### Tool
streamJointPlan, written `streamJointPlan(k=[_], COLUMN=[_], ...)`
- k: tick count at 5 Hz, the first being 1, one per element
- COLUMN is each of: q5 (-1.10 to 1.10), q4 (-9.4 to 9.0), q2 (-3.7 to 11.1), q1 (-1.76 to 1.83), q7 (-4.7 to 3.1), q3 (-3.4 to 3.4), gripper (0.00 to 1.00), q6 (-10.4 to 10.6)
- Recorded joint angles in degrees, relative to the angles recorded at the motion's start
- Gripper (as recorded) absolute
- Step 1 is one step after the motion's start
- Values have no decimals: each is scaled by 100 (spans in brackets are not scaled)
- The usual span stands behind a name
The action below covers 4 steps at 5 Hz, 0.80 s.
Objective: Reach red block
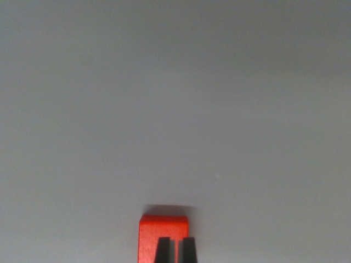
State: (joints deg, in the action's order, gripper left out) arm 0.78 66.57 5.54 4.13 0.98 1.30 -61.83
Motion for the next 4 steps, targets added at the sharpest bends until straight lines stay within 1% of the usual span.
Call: streamJointPlan(k=[1,2,3,4], q5=[0,3,3,5], q4=[0,-209,-209,-414], q2=[0,55,55,108], q1=[0,13,13,26], q7=[0,6,6,13], q3=[0,-9,-9,-17], gripper=[0,0,0,0], q6=[0,273,273,542])
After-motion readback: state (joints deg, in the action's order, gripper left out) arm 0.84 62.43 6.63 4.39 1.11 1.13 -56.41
